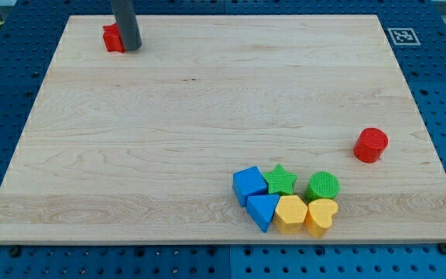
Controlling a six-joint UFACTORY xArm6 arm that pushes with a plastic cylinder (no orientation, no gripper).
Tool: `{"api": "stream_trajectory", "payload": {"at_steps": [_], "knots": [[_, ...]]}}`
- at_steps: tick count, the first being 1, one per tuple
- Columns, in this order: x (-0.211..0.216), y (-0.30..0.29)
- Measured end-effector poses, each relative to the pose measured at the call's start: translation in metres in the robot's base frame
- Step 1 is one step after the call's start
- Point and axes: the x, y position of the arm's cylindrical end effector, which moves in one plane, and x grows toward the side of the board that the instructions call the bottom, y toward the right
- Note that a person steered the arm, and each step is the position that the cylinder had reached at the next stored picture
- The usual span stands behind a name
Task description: Move your arm to the right side of the board
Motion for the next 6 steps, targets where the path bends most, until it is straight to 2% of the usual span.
{"api": "stream_trajectory", "payload": {"at_steps": [1,2,3,4,5,6], "knots": [[0.045,0.038],[0.053,0.065],[0.053,0.065],[0.050,0.100],[0.048,0.186],[0.064,0.283]]}}
